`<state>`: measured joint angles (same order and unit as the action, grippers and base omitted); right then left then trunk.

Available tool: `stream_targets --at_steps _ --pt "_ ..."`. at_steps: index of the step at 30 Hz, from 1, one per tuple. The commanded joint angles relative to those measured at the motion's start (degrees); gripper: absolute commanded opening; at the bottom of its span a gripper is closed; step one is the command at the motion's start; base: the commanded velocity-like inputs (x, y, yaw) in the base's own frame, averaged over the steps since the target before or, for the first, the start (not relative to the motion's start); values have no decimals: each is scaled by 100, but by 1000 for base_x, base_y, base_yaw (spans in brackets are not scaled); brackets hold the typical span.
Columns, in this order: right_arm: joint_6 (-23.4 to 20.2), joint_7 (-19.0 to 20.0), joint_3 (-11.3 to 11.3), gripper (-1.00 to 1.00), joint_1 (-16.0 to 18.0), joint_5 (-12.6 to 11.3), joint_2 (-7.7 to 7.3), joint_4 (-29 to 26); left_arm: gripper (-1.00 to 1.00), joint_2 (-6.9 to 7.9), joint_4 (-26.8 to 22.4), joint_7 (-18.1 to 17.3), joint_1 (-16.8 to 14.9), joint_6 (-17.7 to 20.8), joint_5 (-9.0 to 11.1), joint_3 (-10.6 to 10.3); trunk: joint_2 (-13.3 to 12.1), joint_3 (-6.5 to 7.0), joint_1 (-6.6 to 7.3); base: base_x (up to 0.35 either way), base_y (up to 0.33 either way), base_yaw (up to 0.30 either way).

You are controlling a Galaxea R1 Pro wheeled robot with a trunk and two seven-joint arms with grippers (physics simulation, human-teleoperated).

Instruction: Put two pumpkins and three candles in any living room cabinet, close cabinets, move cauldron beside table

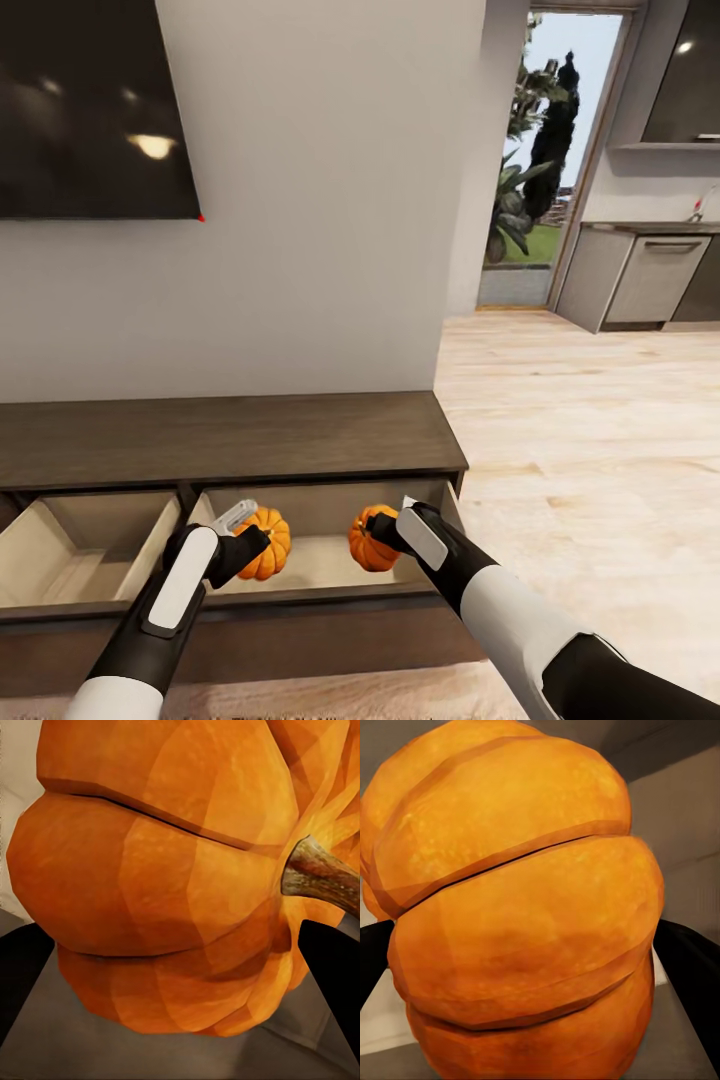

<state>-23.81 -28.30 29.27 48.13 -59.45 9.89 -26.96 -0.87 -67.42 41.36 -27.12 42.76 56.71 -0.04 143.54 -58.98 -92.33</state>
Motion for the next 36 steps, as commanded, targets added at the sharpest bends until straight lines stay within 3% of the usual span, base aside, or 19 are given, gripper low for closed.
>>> stream_targets --at_steps 1,7,18,36 --pt "-4 -45 35 -100 5 -40 -4 -11 -100 -1 -8 65 -4 -4 59 -3 5 -28 -1 0 0 0" --pt "-1 -44 35 -100 8 -40 -4 -11 -100 -7 -8 65 -4 -28 59 -10 13 -161 -16 0 0 0" --pt "-1 -44 35 -100 8 -40 -4 -11 -100 -34 -8 65 -4 -31 -50 -14 13 -161 -16 0 0 0" --pt "5 -36 35 -100 9 -39 -4 -11 -100 -43 -16 65 -4 -31 -55 -14 14 -183 -19 66 0 0"
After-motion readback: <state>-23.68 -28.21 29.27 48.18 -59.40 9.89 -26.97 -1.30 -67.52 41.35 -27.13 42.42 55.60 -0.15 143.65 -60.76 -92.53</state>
